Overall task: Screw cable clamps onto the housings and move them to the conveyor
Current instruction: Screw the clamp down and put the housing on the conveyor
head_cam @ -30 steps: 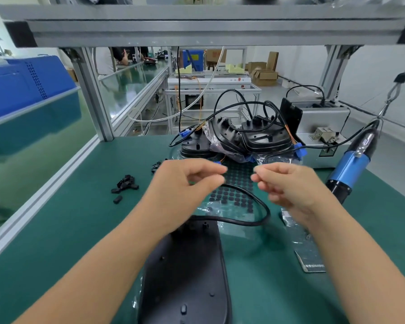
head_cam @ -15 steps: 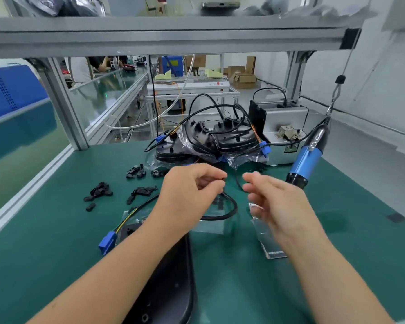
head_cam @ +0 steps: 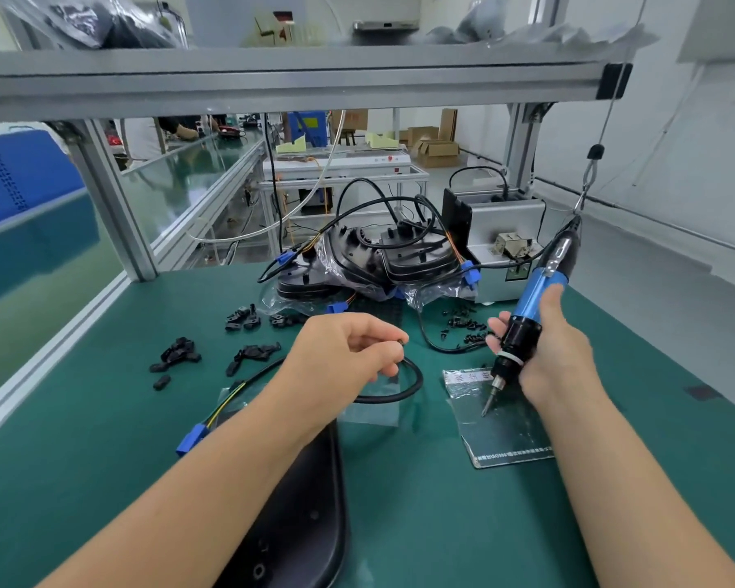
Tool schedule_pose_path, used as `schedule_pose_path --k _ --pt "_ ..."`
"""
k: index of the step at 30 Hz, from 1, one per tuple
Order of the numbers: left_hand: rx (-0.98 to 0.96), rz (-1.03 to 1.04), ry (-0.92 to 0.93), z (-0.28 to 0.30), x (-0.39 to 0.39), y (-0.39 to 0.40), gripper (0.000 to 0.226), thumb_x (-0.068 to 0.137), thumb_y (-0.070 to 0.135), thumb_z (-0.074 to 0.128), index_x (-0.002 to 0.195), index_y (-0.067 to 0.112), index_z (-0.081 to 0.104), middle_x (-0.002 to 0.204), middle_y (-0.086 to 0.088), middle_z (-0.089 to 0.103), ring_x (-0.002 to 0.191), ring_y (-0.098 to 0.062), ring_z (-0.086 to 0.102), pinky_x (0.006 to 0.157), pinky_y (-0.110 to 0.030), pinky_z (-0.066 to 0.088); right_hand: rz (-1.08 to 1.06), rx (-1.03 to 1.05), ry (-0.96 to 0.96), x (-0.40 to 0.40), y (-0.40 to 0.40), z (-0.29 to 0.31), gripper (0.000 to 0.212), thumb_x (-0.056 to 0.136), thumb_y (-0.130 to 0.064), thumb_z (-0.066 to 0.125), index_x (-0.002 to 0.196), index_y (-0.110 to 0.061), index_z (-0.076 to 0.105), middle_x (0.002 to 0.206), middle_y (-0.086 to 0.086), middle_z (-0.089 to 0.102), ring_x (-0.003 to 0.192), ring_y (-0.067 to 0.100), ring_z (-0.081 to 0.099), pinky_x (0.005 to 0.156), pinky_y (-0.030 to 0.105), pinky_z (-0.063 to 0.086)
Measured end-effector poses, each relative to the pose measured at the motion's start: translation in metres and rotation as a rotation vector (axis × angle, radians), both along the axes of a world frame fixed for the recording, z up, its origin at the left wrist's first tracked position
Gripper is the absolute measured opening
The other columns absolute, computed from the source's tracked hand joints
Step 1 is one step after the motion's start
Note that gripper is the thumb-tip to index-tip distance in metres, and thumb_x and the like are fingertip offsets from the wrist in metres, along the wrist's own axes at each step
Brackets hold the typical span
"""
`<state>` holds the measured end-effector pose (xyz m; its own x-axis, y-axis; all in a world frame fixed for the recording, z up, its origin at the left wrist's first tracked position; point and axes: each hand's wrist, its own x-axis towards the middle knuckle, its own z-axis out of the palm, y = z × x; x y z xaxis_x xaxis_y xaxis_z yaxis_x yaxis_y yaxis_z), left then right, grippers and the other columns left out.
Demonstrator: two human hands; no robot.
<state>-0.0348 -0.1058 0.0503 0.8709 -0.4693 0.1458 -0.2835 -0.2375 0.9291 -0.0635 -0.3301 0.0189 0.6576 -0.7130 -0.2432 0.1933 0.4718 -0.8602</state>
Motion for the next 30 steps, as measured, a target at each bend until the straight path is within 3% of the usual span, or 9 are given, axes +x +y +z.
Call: schedule_pose_path --k 3,8,13,18,24,30 --pt "-0.039 -0.032 0.053 0.001 -0.003 0.002 0.016 0.085 0.007 0.067 0.084 0.022 0.073 0.077 -0.001 0.075 0.072 -0.011 0.071 0.060 -0.012 0.049 0.052 0.106 -0.104 0.007 0.002 0.002 0.043 0.094 -0.044 0.053 0.099 -0.002 0.055 0.085 0.012 0.063 0.067 0.017 0.066 0.068 0.037 0.059" --pt "-0.070 -0.031 0.131 -0.005 -0.007 0.008 0.014 0.087 0.000 0.063 0.085 0.012 0.069 0.077 -0.006 0.075 0.082 -0.034 0.070 0.062 -0.021 0.053 0.162 0.362 -0.417 0.015 0.029 0.020 0.037 0.096 -0.047 0.048 0.105 -0.011 0.051 0.084 0.008 0.059 0.065 0.014 0.061 0.071 0.034 0.053" --pt "-0.127 0.013 0.119 -0.006 -0.009 0.021 0.017 0.087 -0.006 0.061 0.085 0.009 0.067 0.077 -0.006 0.075 0.072 -0.022 0.073 0.058 -0.016 0.052 0.247 0.526 -0.652 0.017 0.065 0.046 0.043 0.094 -0.048 0.051 0.111 -0.008 0.050 0.088 0.011 0.060 0.066 0.016 0.061 0.069 0.032 0.052" --pt "-0.215 0.045 0.113 -0.004 -0.011 0.036 0.018 0.087 -0.007 0.061 0.085 0.010 0.069 0.079 -0.005 0.076 0.071 -0.016 0.073 0.056 -0.014 0.050 0.270 0.424 -0.654 0.014 0.091 0.056 0.041 0.094 -0.048 0.048 0.102 -0.008 0.051 0.083 0.008 0.061 0.066 0.015 0.060 0.067 0.032 0.050" --pt "-0.242 0.095 0.113 -0.007 -0.015 0.047 0.016 0.086 -0.006 0.063 0.084 0.009 0.069 0.076 -0.006 0.075 0.066 -0.016 0.072 0.053 -0.014 0.048 0.263 0.291 -0.660 0.011 0.108 0.058 0.040 0.094 -0.047 0.049 0.115 -0.012 0.049 0.087 0.007 0.063 0.069 0.016 0.062 0.065 0.034 0.053" --pt "-0.149 0.213 -0.168 -0.009 -0.026 0.056 0.017 0.082 -0.002 0.069 0.084 0.015 0.072 0.070 0.002 0.074 0.060 -0.009 0.070 0.055 -0.014 0.052 0.241 0.131 -0.656 0.012 0.121 0.054 0.046 0.090 -0.045 0.055 0.119 -0.009 0.051 0.078 0.004 0.064 0.070 0.017 0.067 0.069 0.038 0.057"
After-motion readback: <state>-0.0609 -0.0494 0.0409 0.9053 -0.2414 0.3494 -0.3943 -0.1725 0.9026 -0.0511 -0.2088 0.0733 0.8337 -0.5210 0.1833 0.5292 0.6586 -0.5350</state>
